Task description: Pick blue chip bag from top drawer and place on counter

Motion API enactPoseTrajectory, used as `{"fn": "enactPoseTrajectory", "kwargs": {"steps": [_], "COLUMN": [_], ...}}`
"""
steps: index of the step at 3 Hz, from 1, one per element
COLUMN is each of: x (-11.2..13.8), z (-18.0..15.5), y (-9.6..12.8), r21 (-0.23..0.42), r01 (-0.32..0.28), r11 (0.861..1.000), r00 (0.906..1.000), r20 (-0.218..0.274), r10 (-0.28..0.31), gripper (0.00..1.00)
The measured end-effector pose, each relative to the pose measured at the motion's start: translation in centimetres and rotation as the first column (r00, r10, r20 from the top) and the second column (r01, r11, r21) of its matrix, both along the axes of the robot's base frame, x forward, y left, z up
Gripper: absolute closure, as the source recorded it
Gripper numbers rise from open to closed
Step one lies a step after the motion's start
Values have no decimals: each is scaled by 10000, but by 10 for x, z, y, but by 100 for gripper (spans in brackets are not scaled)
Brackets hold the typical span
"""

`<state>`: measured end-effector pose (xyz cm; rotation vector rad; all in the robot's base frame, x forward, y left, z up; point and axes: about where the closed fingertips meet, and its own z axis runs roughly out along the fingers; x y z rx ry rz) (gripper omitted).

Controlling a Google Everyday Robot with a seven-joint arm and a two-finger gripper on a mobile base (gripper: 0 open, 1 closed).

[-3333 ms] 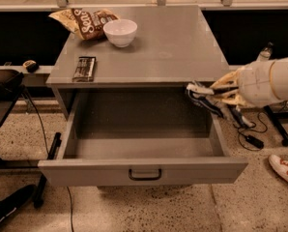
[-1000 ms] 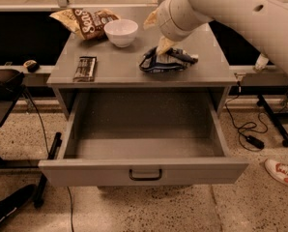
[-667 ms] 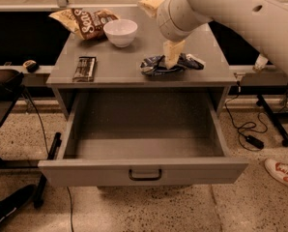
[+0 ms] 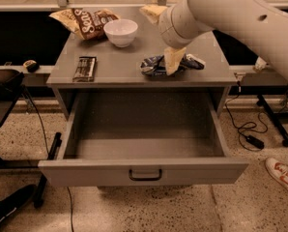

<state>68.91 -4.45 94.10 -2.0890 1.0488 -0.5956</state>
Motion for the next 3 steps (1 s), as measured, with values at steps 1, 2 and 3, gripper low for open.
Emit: {"fn": "enactPoseTrajectory", "kwargs": {"steps": [1,2,3], "x": [-31,-34,-34], "z": [-3,-4,-4], "y": [-14,-29,-28], "r21": [861,967,964], "r01": [199,463,444], "r11": [9961,9942,9944], "r00": [9998,9989,9990], "r20": [70,46,47], "r10": [-206,-469,-451], "gripper": [0,0,0]}}
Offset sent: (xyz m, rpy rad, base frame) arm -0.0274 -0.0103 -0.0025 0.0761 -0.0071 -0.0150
